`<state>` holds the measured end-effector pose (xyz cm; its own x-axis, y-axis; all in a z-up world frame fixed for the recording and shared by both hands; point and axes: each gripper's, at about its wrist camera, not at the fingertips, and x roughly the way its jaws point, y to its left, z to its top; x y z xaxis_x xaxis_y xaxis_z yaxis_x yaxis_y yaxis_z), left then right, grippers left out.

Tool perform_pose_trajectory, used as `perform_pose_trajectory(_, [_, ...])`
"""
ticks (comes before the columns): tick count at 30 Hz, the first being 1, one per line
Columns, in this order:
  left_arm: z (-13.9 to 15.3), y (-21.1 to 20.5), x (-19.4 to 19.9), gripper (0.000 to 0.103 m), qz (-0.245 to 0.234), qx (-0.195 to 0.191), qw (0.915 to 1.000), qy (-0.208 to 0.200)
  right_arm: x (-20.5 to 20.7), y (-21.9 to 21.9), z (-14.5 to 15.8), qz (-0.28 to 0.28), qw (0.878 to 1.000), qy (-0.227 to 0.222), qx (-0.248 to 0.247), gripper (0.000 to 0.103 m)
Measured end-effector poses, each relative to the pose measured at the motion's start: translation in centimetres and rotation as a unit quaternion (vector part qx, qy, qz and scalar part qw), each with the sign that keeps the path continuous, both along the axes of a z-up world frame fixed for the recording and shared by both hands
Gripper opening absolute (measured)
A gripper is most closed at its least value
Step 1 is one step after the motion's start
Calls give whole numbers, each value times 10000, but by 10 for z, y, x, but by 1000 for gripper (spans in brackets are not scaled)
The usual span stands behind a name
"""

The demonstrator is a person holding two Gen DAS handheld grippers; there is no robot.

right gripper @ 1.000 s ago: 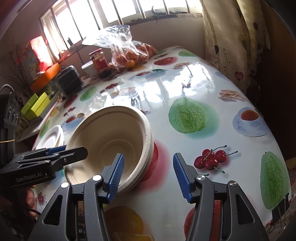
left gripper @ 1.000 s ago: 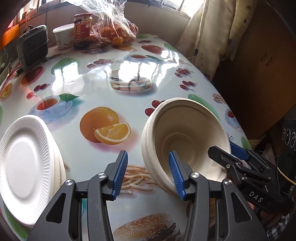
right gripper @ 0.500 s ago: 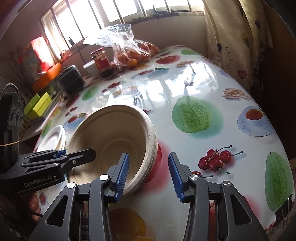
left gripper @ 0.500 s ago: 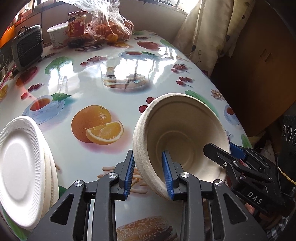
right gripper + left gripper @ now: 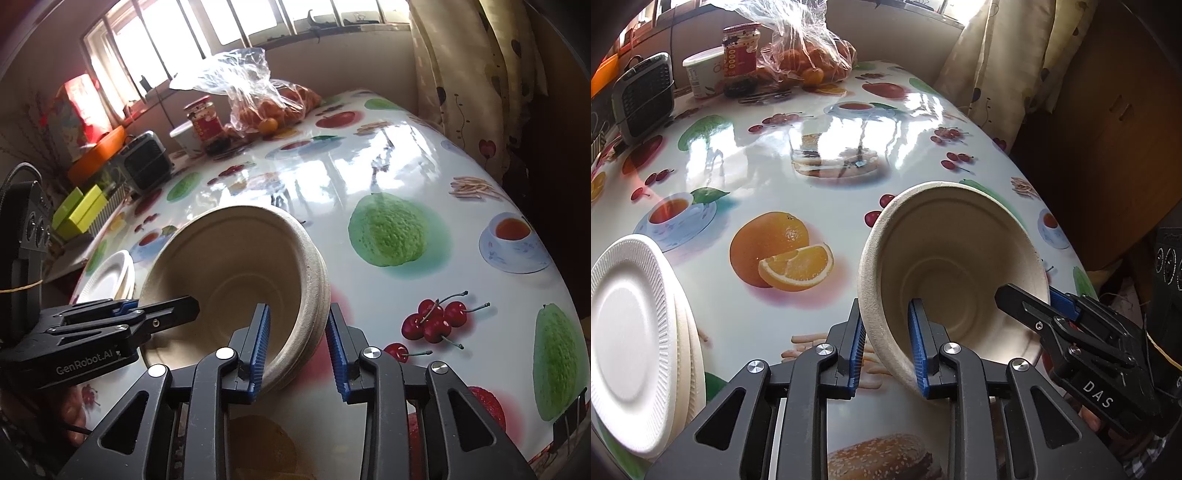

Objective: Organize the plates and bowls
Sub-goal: 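Carry the held beige bowls with both grippers over the white plate stack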

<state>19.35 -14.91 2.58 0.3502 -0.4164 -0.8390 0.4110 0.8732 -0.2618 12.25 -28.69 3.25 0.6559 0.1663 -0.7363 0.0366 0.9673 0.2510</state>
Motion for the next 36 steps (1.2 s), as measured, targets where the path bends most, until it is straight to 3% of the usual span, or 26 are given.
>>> perform_pose_trajectory(22, [11,6,-4,24,79,30,9998,-178,0,-1,7,36,10000,-65,-18,26])
perform_pose_trajectory(36, [27,32,-10,24,416,95,9983,-401,7,23,23,371,9991,-204,-82,26])
